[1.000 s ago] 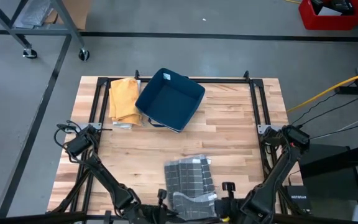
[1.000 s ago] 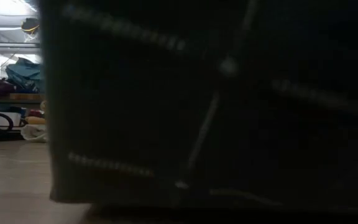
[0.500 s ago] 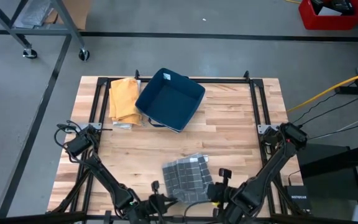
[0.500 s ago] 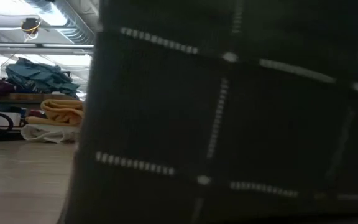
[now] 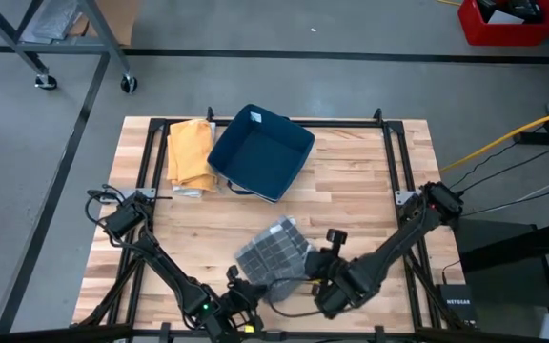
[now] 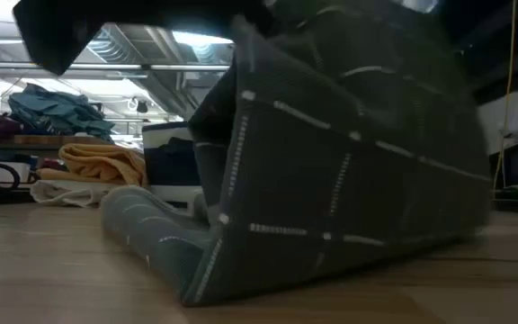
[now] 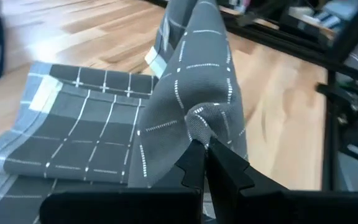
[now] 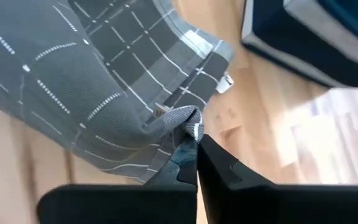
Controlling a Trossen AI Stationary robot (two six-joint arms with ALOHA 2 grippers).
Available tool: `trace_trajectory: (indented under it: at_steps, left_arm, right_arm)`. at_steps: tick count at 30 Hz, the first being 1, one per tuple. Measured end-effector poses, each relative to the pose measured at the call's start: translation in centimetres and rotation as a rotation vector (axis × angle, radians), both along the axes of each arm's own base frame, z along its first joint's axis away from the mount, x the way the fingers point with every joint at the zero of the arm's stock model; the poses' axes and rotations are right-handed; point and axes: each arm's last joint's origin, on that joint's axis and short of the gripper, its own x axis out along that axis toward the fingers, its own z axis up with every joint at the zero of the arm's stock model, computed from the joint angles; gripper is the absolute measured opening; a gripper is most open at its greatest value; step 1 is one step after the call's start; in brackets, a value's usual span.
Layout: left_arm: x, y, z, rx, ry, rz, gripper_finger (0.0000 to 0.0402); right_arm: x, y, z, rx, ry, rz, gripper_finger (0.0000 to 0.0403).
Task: Fold towel
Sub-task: Fold the gray patterned towel
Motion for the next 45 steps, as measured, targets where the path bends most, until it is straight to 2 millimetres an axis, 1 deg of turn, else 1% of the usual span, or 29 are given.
trace_trajectory:
  at_steps: [5,12,16,21,25,29,31,34,38,41,45]
  left_arm:
    - [-0.4,0.1,-0.1,-0.041,-0.043,0.063,0.0002]
    - [-0.4,-0.8,1.3,0.030,-0.077,0.066,0.0002]
    - [-0.4,-0.8,1.5,0.052,-0.061,0.063,0.0001]
    - [-1.2,0.0,0.7,-0.054,-0.065,0.141,0.0001]
    - [-2.3,0.8,-0.1,-0.211,-0.053,0.240,0.0001]
    - [-3.5,1.5,-0.6,-0.316,-0.026,0.333,0.0000]
    - [-3.9,1.6,-0.8,-0.336,-0.014,0.361,0.0000]
    - [-4.1,1.7,-0.9,-0.348,0.025,0.367,0.0000]
    - [-4.2,1.8,-1.0,-0.344,0.072,0.372,0.0000]
    - [-4.5,2.1,-1.1,-0.347,0.118,0.393,0.0000]
    - [-4.7,2.3,-1.2,-0.349,0.181,0.411,0.0000]
  right_arm:
    - [1.3,-1.6,0.0,-0.040,0.033,0.031,0.0006]
    - [3.1,-2.7,0.1,-0.047,0.026,0.109,0.0003]
    - [4.4,-3.4,0.2,-0.031,0.003,0.149,0.0003]
    - [5.4,-5.0,0.2,-0.009,0.009,0.127,0.0004]
    - [6.0,-5.8,0.2,0.012,0.020,0.135,0.0004]
    - [7.1,-6.3,0.5,0.012,-0.023,0.193,0.0004]
    - [7.9,-6.7,0.7,0.023,-0.051,0.232,0.0004]
    - [9.1,-7.7,1.0,0.033,-0.102,0.271,0.0004]
    - [10.4,-9.7,1.3,0.040,-0.138,0.275,0.0004]
    - [11.2,-11.4,0.8,0.076,-0.120,0.253,0.0004]
    - [12.2,-12.4,-1.1,0.109,-0.073,0.240,0.0005]
